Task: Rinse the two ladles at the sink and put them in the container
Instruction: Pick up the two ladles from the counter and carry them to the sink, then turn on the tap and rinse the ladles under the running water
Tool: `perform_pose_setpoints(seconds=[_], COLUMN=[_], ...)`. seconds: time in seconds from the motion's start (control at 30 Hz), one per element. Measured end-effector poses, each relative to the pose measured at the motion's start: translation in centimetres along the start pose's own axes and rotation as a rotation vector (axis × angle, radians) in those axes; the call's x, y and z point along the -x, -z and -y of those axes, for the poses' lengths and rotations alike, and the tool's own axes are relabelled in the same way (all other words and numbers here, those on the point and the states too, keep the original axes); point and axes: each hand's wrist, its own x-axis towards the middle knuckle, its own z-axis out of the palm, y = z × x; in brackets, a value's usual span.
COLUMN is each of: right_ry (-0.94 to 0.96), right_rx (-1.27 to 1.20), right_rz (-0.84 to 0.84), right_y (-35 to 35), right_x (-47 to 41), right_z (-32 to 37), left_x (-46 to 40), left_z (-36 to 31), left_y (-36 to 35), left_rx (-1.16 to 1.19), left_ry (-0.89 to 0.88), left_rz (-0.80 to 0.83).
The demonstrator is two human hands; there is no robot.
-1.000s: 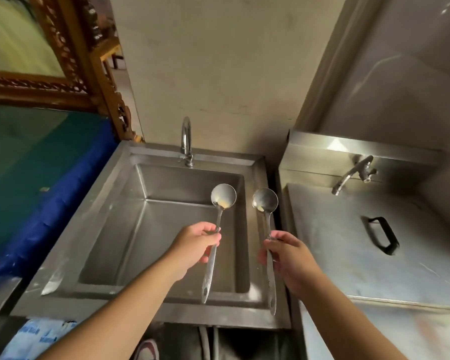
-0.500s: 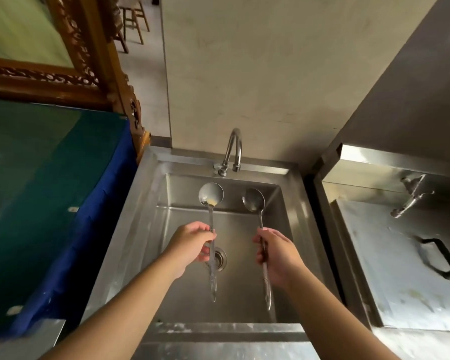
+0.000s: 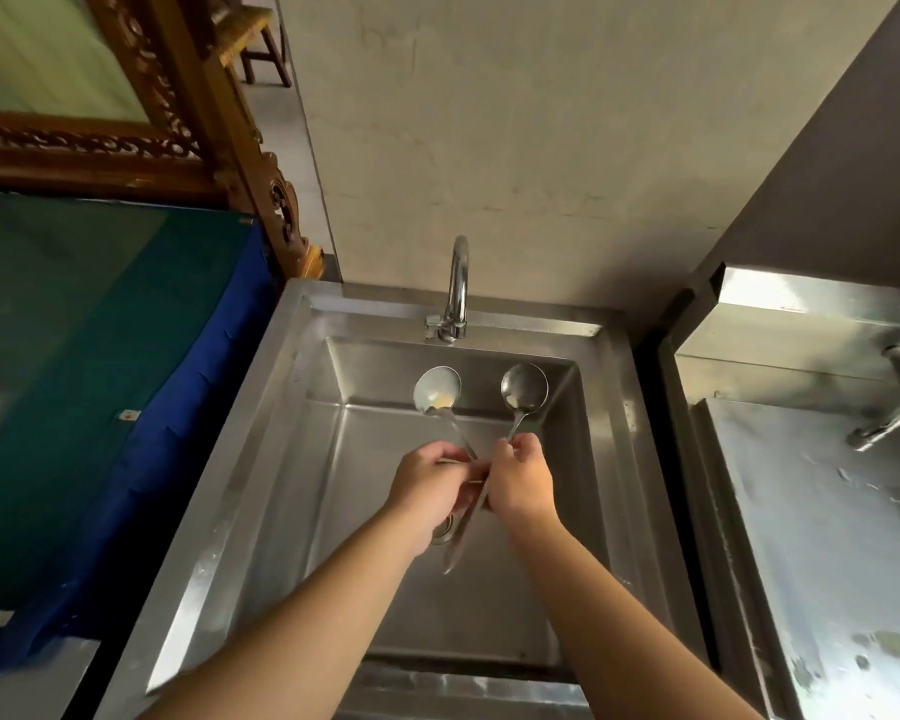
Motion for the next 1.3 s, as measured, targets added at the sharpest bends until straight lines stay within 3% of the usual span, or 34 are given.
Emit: perform_pose_setpoints(seconds=[0.2,0.43,0.63,1.0,1.17,1.3], right_ry=[0.104,0.184,0.161,0.175,0.170,0.193], right_rx=[0.139,0.273,0.320,0.485,0.490,0.491], right_rz=[0.049,0.024,-0.040,-0.222,-0.282,-0.320], right_y=[1.7,0.9,-1.1,-3.4,-3.7,-3.8], right_x=[-3.2,-5.7,-7.2,-8.9,-9.1,-9.3], right_z=[-0.4,0.0,-0.5,-1.2,-1.2,-1.4], left_x=[-1.5,-3.7,-6.6,-19.6,-24.4,-27.6], left_z=[-0.3,0.1,1.9,-3.9,-7.5,-9.5], left_y=[-2.8,-2.6,1.3,9.9,8.5,6.7], left_rx=[-0.015,0.083,-0.144,-0.787,-1.085,-1.312], left_ry=[0.038,0.096,0.087,-0.348,-0.633,-0.728], left_rz=[-0.051,0.057,0.183,-0.089,-0.080,-0.016])
